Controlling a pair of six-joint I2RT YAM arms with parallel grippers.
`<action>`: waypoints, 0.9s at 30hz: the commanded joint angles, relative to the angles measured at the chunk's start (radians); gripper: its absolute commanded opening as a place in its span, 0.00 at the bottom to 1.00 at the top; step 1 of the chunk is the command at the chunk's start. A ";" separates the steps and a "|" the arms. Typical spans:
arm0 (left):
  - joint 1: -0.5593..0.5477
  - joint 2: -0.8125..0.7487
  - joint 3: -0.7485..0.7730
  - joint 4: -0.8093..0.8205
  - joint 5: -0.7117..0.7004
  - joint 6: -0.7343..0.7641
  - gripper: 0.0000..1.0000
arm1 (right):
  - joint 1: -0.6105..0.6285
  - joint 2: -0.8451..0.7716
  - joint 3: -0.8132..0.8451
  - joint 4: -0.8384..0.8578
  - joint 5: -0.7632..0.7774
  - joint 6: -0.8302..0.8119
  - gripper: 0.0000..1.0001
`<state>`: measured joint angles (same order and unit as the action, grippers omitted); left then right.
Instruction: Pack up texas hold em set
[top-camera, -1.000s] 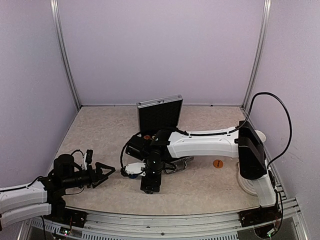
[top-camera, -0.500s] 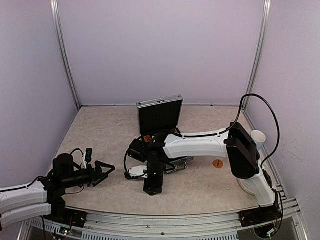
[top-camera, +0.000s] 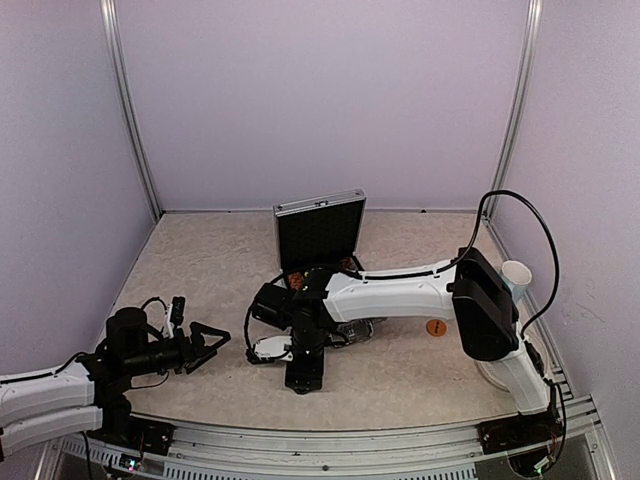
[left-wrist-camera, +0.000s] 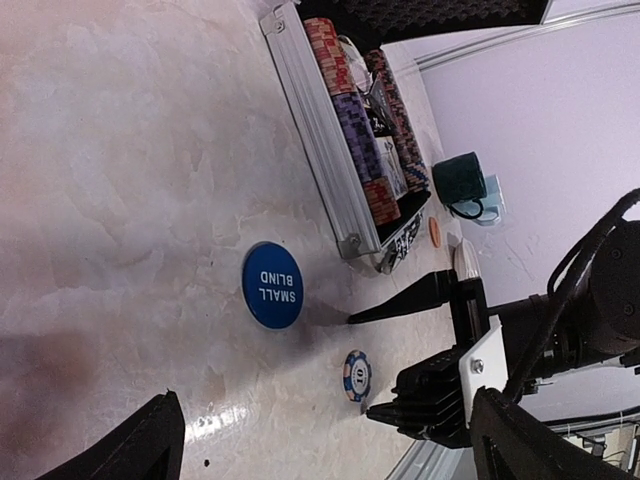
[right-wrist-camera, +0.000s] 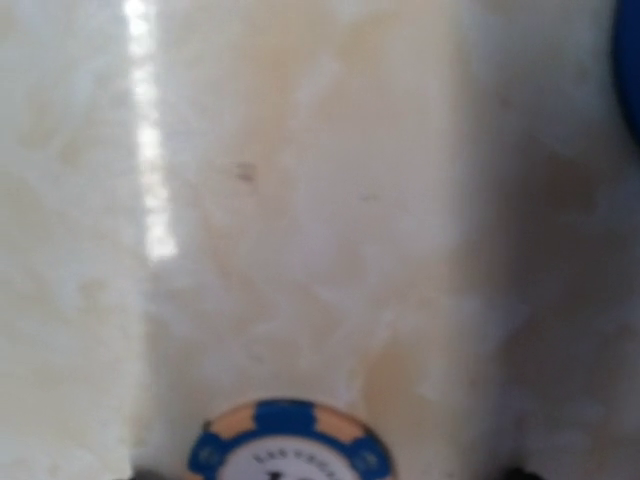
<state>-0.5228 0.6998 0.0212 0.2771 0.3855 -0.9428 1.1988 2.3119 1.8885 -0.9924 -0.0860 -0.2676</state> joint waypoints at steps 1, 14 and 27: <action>0.009 -0.004 -0.004 0.019 0.001 0.001 0.98 | 0.043 0.076 -0.018 -0.014 -0.037 0.008 0.79; 0.008 0.018 0.002 0.039 0.009 -0.004 0.98 | 0.055 0.089 -0.051 -0.012 0.002 0.017 0.51; 0.007 0.032 0.002 0.040 0.022 0.005 0.98 | 0.034 0.011 -0.013 0.020 0.022 0.012 0.32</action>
<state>-0.5228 0.7219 0.0212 0.2859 0.3901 -0.9432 1.2339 2.3177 1.8931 -0.9638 -0.0551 -0.2600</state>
